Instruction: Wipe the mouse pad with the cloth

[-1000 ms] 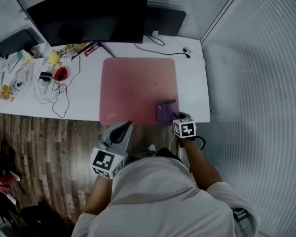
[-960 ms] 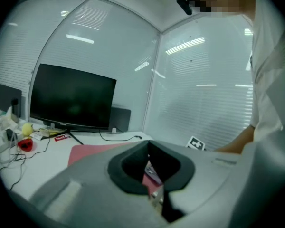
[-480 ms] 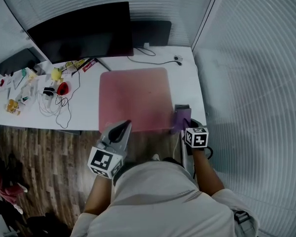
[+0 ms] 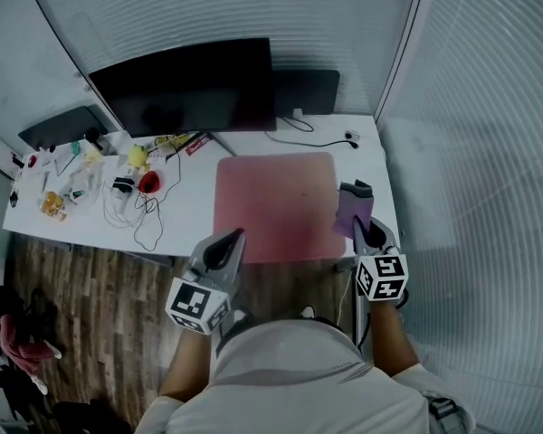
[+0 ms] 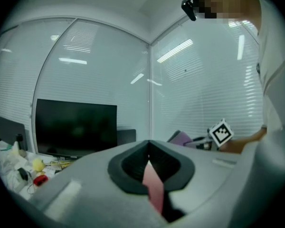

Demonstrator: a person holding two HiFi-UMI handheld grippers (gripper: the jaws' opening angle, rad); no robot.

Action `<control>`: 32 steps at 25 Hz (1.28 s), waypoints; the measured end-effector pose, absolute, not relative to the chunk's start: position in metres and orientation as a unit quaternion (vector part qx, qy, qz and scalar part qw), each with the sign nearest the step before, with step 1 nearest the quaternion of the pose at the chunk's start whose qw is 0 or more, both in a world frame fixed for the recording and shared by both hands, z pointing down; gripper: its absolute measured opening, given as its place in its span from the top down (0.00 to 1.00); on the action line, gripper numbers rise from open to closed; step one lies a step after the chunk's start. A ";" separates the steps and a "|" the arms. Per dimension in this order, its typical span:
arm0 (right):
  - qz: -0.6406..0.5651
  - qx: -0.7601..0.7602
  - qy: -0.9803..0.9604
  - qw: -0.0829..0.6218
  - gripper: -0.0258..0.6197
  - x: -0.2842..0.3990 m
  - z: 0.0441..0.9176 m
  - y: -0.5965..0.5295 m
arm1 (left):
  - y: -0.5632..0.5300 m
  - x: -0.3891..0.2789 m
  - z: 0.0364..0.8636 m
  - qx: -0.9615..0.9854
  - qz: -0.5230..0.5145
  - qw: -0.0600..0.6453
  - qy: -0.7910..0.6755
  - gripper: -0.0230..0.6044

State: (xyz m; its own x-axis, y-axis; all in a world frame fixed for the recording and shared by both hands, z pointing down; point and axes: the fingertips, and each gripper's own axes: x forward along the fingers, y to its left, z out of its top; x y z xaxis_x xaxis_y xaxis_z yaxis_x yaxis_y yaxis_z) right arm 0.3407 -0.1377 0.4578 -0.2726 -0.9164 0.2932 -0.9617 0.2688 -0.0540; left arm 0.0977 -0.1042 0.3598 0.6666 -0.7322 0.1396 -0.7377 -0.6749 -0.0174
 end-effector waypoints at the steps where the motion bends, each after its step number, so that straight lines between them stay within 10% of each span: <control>1: 0.097 0.593 -0.794 0.094 0.89 0.332 0.444 -0.137 | -0.105 0.091 0.356 0.913 0.066 0.018 -0.403 0.96; 32: 0.024 0.577 -0.810 0.103 0.89 0.184 0.378 -0.147 | -0.138 -0.025 0.349 0.923 0.010 0.033 -0.383 0.96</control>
State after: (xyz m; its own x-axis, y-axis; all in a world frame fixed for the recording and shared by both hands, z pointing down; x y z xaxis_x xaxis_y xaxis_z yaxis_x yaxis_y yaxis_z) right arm 0.1844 -0.1475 0.3779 -0.3128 -0.9296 0.1950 -0.9394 0.3331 0.0810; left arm -0.0251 -0.1381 0.3488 0.7067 -0.7062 0.0432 -0.7075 -0.7047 0.0536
